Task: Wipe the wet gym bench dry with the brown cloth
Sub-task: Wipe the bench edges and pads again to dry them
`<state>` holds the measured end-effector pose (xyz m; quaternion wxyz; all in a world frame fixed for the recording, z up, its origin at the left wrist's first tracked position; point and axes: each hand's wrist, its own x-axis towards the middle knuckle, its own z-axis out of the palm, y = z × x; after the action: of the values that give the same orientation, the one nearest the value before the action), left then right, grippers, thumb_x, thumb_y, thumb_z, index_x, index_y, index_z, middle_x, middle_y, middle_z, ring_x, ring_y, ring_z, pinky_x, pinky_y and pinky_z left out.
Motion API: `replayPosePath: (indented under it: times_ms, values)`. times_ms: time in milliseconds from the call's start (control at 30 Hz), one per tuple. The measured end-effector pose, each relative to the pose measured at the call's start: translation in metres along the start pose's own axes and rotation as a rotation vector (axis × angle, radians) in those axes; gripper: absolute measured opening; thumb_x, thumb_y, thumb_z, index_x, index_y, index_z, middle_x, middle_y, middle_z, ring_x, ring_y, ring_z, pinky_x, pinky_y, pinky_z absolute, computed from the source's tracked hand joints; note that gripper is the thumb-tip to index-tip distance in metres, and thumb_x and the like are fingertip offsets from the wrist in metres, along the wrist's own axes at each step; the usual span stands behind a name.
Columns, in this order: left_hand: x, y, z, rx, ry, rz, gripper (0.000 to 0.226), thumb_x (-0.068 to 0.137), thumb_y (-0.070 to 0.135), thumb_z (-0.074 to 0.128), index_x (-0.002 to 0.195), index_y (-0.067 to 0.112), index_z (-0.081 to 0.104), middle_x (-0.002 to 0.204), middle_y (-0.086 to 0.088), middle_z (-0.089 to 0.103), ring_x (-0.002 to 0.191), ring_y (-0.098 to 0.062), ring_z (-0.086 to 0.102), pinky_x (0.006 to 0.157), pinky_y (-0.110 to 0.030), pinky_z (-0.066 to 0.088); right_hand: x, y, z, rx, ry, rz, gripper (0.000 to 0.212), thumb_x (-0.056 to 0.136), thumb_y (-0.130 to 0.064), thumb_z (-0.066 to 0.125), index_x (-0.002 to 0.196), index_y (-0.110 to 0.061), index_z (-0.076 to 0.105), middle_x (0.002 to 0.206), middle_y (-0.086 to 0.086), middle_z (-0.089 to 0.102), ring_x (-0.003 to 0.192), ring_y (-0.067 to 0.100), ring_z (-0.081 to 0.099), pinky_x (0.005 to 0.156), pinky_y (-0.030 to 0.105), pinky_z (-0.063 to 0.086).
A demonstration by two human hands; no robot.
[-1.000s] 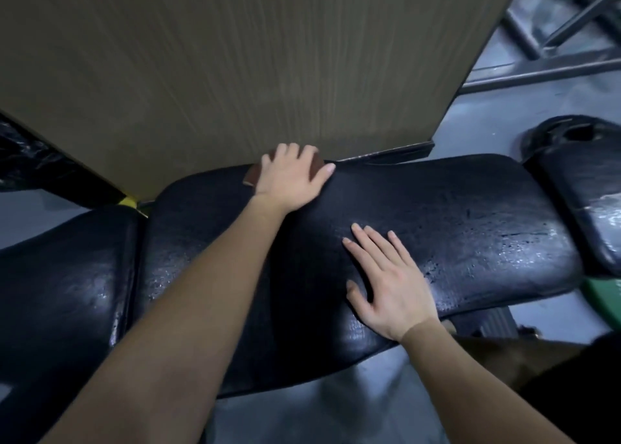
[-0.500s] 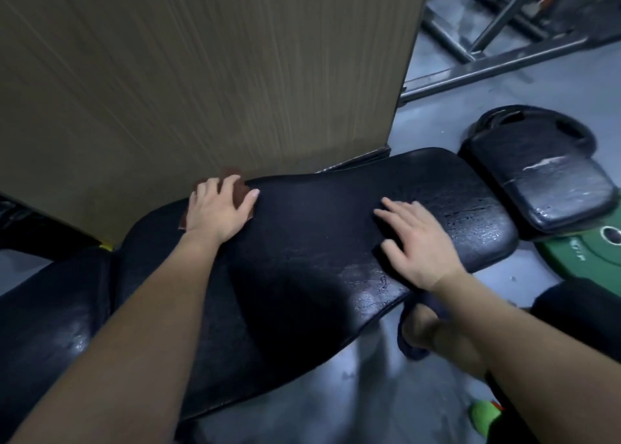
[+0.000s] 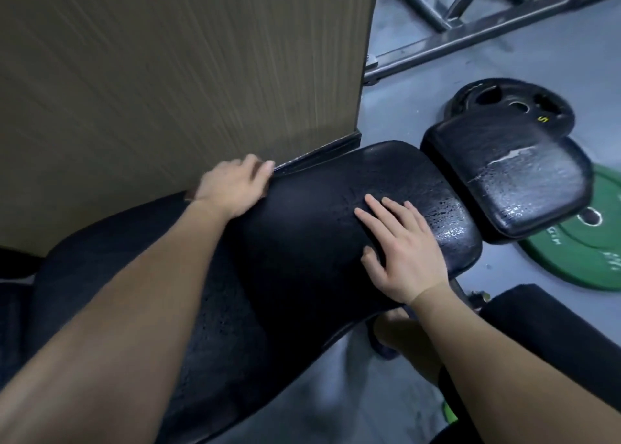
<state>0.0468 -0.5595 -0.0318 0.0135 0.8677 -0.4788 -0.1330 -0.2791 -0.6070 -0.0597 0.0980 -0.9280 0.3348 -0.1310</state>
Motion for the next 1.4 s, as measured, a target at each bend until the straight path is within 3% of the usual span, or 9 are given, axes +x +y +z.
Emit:
replayPosePath:
  times_ms: [100,200,467,633,767,867,1000,1100,1400]
  values:
    - [0.006,0.09,0.019,-0.005,-0.021,0.172,0.058,0.102,0.064,0.018,0.131,0.026,0.049,0.133,-0.014,0.058,0.125,-0.037,0.053,0.101,-0.051,0.042,-0.001,0.002,0.0,0.01,0.01,-0.005,0.063,0.085,-0.034,0.047,0.146,-0.018,0.056,0.159,0.003,0.046,0.145,0.03,0.044,0.125,0.051,0.025]
    - [0.001,0.143,0.027,-0.013,0.027,0.18,0.057,0.105,0.06,0.017,0.141,0.026,0.045,0.138,-0.013,0.051,0.128,-0.037,0.045,0.102,-0.056,0.036,-0.002,0.002,0.001,0.024,0.02,0.024,0.063,0.084,-0.032,0.046,0.144,-0.017,0.058,0.159,0.005,0.047,0.145,0.029,0.045,0.125,0.049,0.026]
    - [-0.034,0.038,0.014,0.035,0.033,0.108,0.057,0.104,0.062,0.017,0.146,0.031,0.039,0.139,-0.011,0.048,0.132,-0.031,0.041,0.111,-0.051,0.031,-0.003,-0.002,-0.001,0.016,0.102,0.257,0.064,0.083,-0.044,0.045,0.136,-0.013,0.061,0.156,0.01,0.049,0.146,0.03,0.04,0.128,0.055,0.012]
    - [-0.054,0.019,0.008,0.055,-0.007,0.02,0.061,0.104,0.061,0.016,0.154,0.03,0.031,0.151,-0.009,0.039,0.145,-0.029,0.029,0.124,-0.051,0.014,0.011,0.002,-0.029,0.194,-0.18,0.252,0.086,0.079,-0.059,0.027,0.15,-0.016,0.047,0.161,-0.004,0.043,0.155,0.012,0.024,0.129,0.052,-0.003]
    - [-0.054,0.034,0.006,0.052,-0.06,-0.046,0.064,0.104,0.061,0.014,0.158,0.028,0.025,0.158,-0.009,0.032,0.151,-0.027,0.02,0.125,-0.056,0.006,0.023,0.058,-0.059,0.11,-0.446,-0.029,0.09,0.075,-0.066,0.018,0.158,-0.034,0.033,0.169,-0.015,0.022,0.157,0.003,0.014,0.13,0.046,0.009]
    - [-0.051,0.043,0.009,0.081,-0.062,-0.075,0.064,0.104,0.061,0.014,0.157,0.027,0.026,0.157,-0.008,0.032,0.15,-0.027,0.02,0.125,-0.058,0.007,0.001,0.091,-0.042,-0.031,-0.29,-0.215,0.072,0.094,-0.057,0.027,0.161,-0.03,0.028,0.17,-0.008,0.02,0.158,0.012,0.017,0.129,0.047,0.014]
    - [-0.034,0.067,0.019,0.095,0.04,-0.041,0.059,0.103,0.061,0.016,0.145,0.028,0.041,0.145,-0.006,0.047,0.138,-0.029,0.036,0.118,-0.058,0.022,-0.009,0.101,-0.015,0.042,-0.083,-0.255,0.068,0.093,-0.047,0.044,0.156,-0.022,0.041,0.166,0.0,0.033,0.155,0.022,0.03,0.126,0.053,0.022]
    - [-0.005,0.112,0.021,0.061,0.022,0.038,0.057,0.103,0.063,0.015,0.138,0.029,0.045,0.139,-0.004,0.052,0.13,-0.028,0.044,0.105,-0.054,0.035,-0.007,0.106,-0.015,0.115,-0.046,-0.257,0.071,0.088,-0.044,0.048,0.155,-0.021,0.044,0.166,0.001,0.034,0.155,0.022,0.03,0.127,0.053,0.02]
    - [0.05,0.275,0.047,0.092,0.094,0.314,0.06,0.103,0.064,0.017,0.132,0.024,0.052,0.138,-0.006,0.055,0.13,-0.03,0.045,0.102,-0.056,0.038,-0.003,0.11,-0.01,0.172,-0.013,-0.251,0.073,0.082,-0.042,0.05,0.152,-0.021,0.049,0.163,0.002,0.04,0.154,0.022,0.033,0.126,0.053,0.023]
